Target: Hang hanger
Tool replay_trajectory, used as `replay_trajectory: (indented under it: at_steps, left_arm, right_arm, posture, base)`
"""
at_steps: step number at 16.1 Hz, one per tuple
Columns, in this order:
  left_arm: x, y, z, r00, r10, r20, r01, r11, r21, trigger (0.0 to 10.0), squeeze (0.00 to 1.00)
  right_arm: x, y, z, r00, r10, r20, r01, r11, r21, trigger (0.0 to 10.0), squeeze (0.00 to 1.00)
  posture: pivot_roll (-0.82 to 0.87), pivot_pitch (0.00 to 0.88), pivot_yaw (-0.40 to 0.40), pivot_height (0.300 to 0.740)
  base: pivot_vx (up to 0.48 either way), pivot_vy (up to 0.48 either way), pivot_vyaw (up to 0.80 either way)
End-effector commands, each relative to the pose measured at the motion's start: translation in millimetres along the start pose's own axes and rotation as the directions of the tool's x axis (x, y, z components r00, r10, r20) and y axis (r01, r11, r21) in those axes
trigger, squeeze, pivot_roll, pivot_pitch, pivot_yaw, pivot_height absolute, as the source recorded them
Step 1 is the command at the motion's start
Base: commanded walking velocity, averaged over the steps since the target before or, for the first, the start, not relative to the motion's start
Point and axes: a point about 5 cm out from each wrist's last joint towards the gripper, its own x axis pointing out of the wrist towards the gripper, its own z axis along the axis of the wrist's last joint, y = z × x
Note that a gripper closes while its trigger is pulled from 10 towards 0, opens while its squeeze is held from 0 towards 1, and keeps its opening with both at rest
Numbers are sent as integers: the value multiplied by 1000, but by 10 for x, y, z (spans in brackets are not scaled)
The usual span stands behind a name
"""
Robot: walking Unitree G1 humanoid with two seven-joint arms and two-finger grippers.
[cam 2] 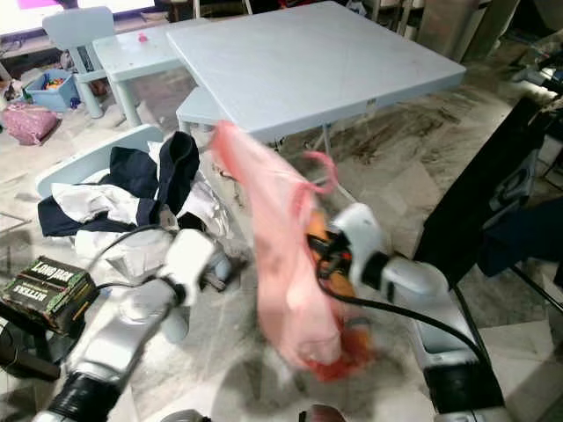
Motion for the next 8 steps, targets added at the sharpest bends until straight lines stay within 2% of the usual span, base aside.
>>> replay_trajectory:
  at_steps: [1,3,5,7,8]
  left_arm:
    - [50,-30,20,999,-34,-1,34,998,43,10000,0]
    - [124,-71,64,999,-50,16,49,995,87,10000,0]
    - [206,-102,100,998,-48,39,44,996,76,10000,0]
    - [235,-114,120,998,-48,48,44,996,72,10000,0]
    - [249,-130,136,997,-54,55,50,996,69,10000,0]
  right_arm:
    - [25,68,141,996,92,18,-91,995,-35,10000,0]
    - [-18,121,219,986,166,3,-165,985,-39,10000,0]
    - [-31,129,294,987,159,18,-158,986,-58,10000,0]
    - [-12,94,290,994,112,22,-109,989,-97,10000,0]
    - [17,20,270,999,38,12,-36,989,-144,10000,0]
  posture:
    - [-84,0,-3,740]
    - [-87,0,-3,740]
    - [-109,0,0,740]
    - [-112,0,0,740]
    - [-111,0,0,740]
  base:
    - [0,0,0]
    - [0,0,0]
    - [0,0,0]
    - [0,0,0]
    - [0,0,0]
